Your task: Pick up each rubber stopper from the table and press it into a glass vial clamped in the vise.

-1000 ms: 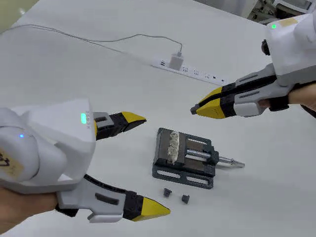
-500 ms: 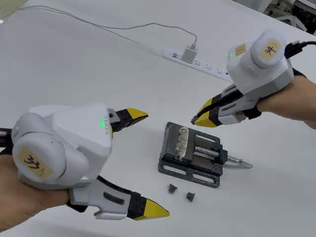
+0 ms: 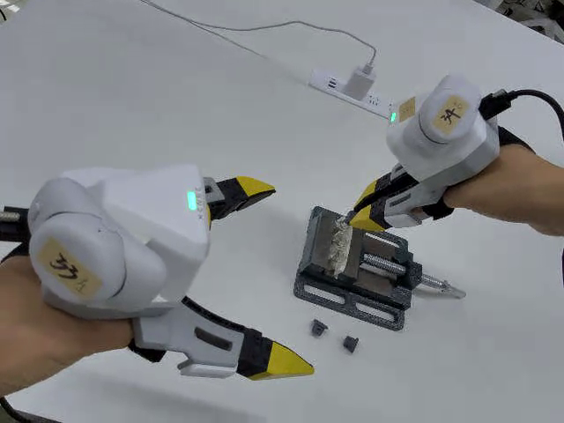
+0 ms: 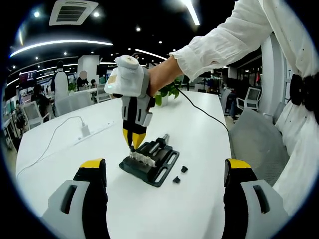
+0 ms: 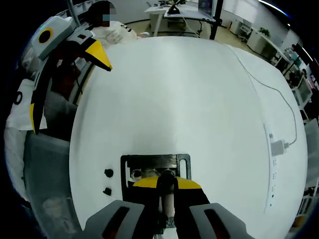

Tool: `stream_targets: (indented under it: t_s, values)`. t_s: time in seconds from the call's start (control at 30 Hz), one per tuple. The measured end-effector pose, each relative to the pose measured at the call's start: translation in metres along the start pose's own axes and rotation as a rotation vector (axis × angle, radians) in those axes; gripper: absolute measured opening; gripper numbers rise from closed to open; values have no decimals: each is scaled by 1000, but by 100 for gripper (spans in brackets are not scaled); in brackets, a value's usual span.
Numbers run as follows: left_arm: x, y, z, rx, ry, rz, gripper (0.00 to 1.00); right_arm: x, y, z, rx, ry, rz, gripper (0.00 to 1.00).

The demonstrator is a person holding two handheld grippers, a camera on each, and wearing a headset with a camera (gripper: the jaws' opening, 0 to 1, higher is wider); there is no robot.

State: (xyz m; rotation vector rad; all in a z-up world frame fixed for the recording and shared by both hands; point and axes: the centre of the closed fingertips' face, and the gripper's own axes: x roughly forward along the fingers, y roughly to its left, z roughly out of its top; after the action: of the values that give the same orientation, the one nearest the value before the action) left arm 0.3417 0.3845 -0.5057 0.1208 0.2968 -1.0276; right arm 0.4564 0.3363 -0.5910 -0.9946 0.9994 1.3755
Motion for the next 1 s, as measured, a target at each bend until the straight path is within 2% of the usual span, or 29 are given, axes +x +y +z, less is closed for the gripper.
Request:
stream_targets:
  t_s: [0.4, 0.87, 1.0]
  values:
    - [-1, 0, -3, -9, 0, 6, 98, -1, 1, -1, -20, 23, 1, 5]
    - [-1, -2, -2, -14, -7, 7, 97, -2, 4, 0, -33, 44, 2, 5]
    - [-2, -1, 0, -18, -14, 9, 97, -1, 1, -2, -29, 39, 1, 5]
